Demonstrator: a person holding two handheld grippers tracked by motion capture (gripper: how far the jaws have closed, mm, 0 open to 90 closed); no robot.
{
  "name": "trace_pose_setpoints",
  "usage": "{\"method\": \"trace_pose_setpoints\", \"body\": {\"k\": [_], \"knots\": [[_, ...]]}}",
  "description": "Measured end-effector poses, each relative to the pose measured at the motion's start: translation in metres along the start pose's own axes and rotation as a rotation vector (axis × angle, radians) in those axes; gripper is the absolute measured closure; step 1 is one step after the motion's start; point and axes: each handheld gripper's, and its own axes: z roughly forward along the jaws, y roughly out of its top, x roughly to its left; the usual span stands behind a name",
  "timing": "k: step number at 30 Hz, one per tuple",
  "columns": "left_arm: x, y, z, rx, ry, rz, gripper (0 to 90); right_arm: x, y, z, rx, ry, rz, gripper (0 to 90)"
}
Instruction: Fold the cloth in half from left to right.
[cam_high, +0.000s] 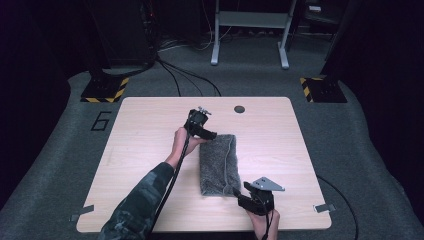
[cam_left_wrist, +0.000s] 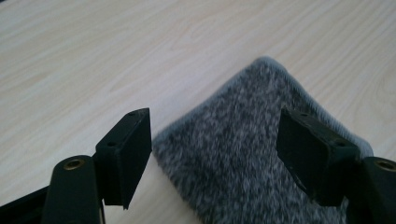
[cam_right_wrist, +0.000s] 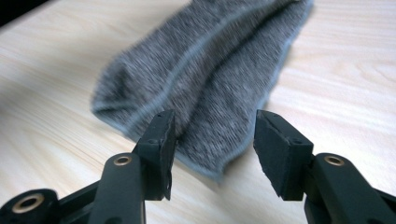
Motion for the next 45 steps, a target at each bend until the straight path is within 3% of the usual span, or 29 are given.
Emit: {"method": "trace_pose_setpoints", "body": {"k": [3, 7, 13, 16, 22, 27, 30, 36, 43, 45], "knots": [[-0.004, -0.012, -0.004, 0.001, -0.002, 0.003, 25.0, 0.005, 0.014, 0.005, 0.021, 0.041, -0.002, 43.8], [-0.016, -0.035, -0.010, 0.011, -0.004, 0.019, 24.5, 0.010, 0.020, 0.012, 0.034, 0.053, -0.014, 41.4], [-0.036, -0.066, -0.012, 0.046, 0.005, 0.077, 24.3, 0.017, 0.028, 0.025, 0.081, 0.041, -0.045, 45.7], [-0.039, -0.076, -0.005, 0.070, 0.002, 0.094, 24.5, 0.017, 0.029, 0.032, 0.126, 0.005, -0.063, 46.8], [-0.039, -0.083, 0.004, 0.083, -0.003, 0.089, 24.7, 0.003, 0.020, 0.034, 0.193, -0.051, -0.058, 46.9], [-0.040, -0.086, 0.004, 0.070, -0.006, 0.083, 24.1, -0.012, 0.012, 0.028, 0.210, -0.073, -0.018, 46.7], [-0.037, -0.086, -0.004, 0.033, -0.038, 0.062, 22.7, -0.016, 0.012, 0.023, 0.197, -0.069, -0.009, 46.6], [-0.037, -0.094, -0.026, -0.004, -0.036, 0.057, 21.5, -0.013, 0.021, 0.015, 0.146, -0.053, -0.023, 44.7], [-0.056, -0.117, -0.046, -0.033, -0.053, 0.067, 20.9, -0.007, 0.019, 0.028, 0.185, -0.045, -0.063, 44.1], [-0.060, -0.122, -0.046, -0.024, -0.054, 0.079, 21.0, -0.008, 0.017, 0.028, 0.187, -0.044, -0.043, 55.2]]}}
